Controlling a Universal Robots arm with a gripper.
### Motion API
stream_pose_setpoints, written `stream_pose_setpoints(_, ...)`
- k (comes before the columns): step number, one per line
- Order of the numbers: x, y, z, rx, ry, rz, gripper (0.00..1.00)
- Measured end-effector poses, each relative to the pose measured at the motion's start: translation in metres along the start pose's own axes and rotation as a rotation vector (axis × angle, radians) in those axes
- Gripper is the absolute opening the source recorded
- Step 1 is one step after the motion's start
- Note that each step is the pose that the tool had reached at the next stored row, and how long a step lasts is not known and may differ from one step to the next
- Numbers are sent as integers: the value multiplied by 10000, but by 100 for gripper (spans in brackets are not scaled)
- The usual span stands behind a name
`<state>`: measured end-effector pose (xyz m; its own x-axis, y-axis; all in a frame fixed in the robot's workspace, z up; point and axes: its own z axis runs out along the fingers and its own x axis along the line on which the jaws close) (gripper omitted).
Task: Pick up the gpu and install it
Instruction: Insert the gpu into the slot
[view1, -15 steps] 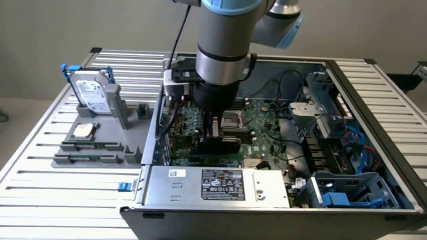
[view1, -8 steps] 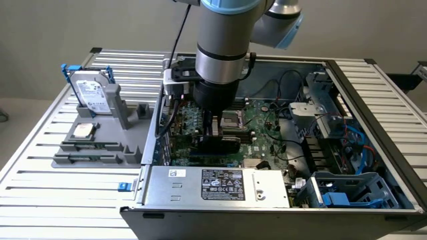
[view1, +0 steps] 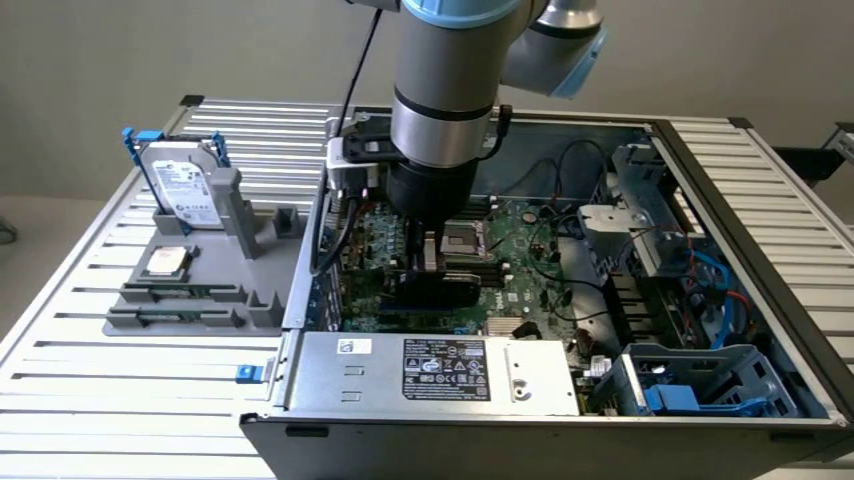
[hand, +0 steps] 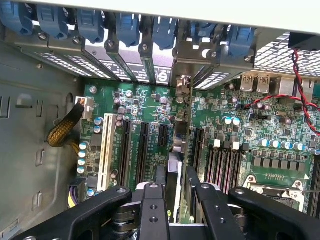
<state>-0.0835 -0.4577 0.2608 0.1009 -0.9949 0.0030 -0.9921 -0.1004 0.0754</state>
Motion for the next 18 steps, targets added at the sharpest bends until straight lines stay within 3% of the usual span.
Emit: stream_pose_setpoints(18, -29, 13, 42, 33, 46, 120, 27)
